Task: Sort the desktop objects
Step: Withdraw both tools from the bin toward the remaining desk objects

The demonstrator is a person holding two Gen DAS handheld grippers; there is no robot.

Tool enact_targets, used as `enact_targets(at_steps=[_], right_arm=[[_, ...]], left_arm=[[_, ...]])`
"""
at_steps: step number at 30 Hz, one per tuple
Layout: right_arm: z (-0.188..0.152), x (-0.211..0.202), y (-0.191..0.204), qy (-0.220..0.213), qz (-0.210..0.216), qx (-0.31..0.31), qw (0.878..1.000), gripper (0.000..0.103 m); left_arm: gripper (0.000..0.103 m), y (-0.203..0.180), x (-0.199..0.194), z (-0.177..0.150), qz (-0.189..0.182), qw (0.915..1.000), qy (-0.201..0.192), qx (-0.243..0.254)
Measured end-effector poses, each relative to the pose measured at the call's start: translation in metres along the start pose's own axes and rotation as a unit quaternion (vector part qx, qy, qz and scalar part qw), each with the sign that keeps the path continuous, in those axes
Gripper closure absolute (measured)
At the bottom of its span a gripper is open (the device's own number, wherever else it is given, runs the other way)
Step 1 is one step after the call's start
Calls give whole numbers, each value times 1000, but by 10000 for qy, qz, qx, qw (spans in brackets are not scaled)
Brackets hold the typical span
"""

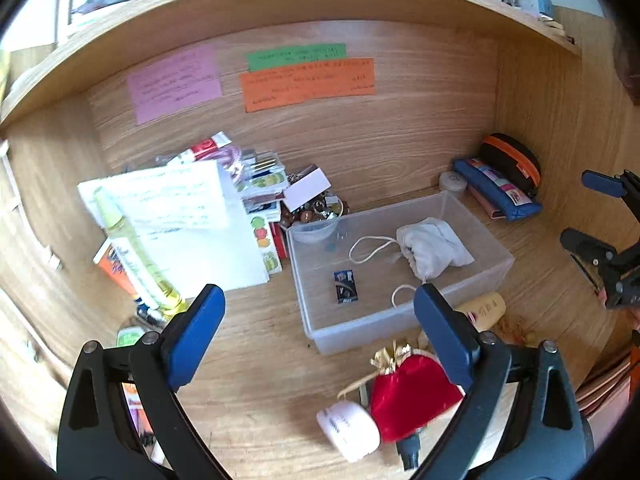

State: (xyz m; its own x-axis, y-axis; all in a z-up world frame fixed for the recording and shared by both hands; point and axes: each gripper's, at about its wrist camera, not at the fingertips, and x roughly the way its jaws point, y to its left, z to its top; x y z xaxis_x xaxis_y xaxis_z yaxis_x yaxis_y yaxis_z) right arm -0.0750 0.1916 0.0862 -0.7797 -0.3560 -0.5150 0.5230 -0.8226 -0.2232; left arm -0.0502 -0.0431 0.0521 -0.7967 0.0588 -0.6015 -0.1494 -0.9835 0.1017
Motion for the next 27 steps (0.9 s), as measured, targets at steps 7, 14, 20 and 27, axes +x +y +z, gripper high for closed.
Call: enact_targets(at_steps=[7, 14, 20, 27], right_arm=[[-29, -10, -1, -15, -92, 234, 9997, 0], [-66, 1, 1, 330, -79, 571, 9978, 0], [-93, 8, 2, 643, -79, 802, 9947, 0], [-121, 21, 2, 1040, 242, 1146, 9876, 0]], left_arm=[[3, 7, -9, -38, 61, 9998, -17, -198], [3, 8, 4, -80, -44, 9985, 275, -462], [3, 9, 21, -119, -355, 9942, 667, -766], [3, 10, 46, -147, -498, 9879, 1112, -960]])
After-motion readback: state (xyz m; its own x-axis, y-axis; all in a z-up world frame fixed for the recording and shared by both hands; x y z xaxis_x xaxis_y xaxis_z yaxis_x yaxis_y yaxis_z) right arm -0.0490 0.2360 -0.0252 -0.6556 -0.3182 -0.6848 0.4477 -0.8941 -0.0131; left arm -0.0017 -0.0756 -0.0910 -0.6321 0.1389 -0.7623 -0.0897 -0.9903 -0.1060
